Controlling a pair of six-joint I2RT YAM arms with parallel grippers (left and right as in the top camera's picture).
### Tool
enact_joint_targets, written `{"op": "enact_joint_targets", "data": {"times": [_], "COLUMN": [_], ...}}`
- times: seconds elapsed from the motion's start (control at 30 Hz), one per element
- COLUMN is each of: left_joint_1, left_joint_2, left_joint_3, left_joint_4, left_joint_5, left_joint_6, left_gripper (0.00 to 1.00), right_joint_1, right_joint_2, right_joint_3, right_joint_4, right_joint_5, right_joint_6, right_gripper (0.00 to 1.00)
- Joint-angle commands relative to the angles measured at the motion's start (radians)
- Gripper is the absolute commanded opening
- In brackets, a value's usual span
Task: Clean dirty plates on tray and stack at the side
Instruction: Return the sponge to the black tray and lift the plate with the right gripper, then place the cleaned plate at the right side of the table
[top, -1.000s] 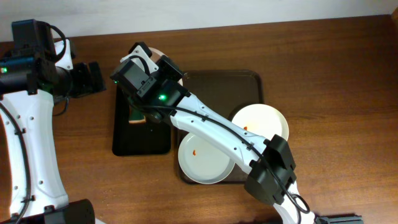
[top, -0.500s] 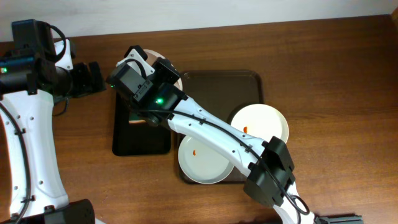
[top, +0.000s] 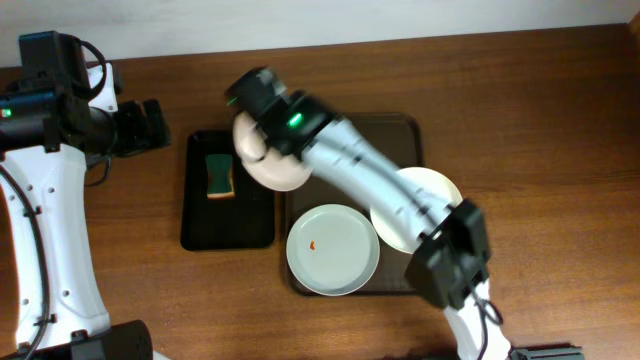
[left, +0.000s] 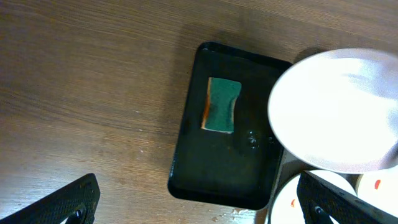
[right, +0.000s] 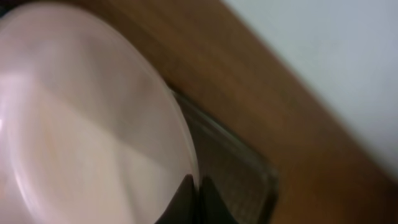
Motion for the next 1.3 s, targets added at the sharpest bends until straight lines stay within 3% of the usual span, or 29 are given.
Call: {"op": "enact_joint_targets", "data": {"times": [0.0,0.1,0.2,0.23,0.37,0.5,0.73,0.77,0.8,0.83,0.97,1.07,1.17,1.27], "left_joint_1": [0.003,0.003,0.003,0.003,0.003,0.003,0.003,0.003,0.003,0.003,0.003,0.003,0.003,0.003], "left_joint_2": [-0.007,-0.007,-0.007,-0.007,-0.007,-0.007,-0.007,-0.007,-0.007,-0.007,-0.007,-0.007,-0.007,-0.007], "left_joint_3": [0.004,0.004,0.004,0.004,0.004,0.004,0.004,0.004,0.004,0.004,0.004,0.004,0.004,0.004], "left_joint_4": [0.011,0.018,0.019,0.019,0.023,0.023,0.021,0.021,0.021,0.021,0.021,0.021,0.014,0.019], "left_joint_5": [0.087,0.108,0.108,0.108,0.108,0.108,0.108,0.108,0.107,0.107,0.108,0.108,0.107,0.107], "left_joint_6": [0.005,0.006,0.006,0.006,0.005,0.006,0.005,0.005,0.005,0.005,0.005,0.005,0.005,0.005], "left_gripper": [1.00,1.00,1.00,1.00,1.00,1.00,1.00,1.00,1.00,1.00,1.00,1.00,1.00,1.00], "right_joint_1": [-0.261,-0.566,-0.829,-0.942,-1.176,-1.312,-1.291,-1.277,-1.272,-1.265,-1.194,-1.088,-0.958,-0.834], "right_joint_2": [-0.098,-0.110,-0.099,-0.095,-0.095,-0.095,-0.097,-0.097,-0.098,-0.100,-0.150,-0.193,-0.193,-0.193], "right_joint_3": [0.090,0.085,0.021,-0.040,-0.268,-0.524,-0.570,-0.570,-0.567,-0.566,-0.566,-0.566,-0.600,-0.670], "right_joint_4": [-0.095,-0.211,-0.269,-0.247,-0.109,0.086,0.038,0.014,0.003,0.000,-0.066,-0.104,-0.158,-0.150], "right_joint_5": [-0.455,-0.714,-0.745,-0.745,-0.745,-0.741,-0.692,-0.689,-0.689,-0.703,-0.833,-0.827,-0.594,-0.491], "right_joint_6": [0.166,0.200,0.219,0.246,0.357,0.390,0.236,0.248,0.266,0.283,0.177,0.155,0.195,0.195], "right_gripper": [0.04,0.04,0.04,0.04,0.04,0.04,0.04,0.27,0.42,0.47,0.50,0.50,0.47,0.41]}}
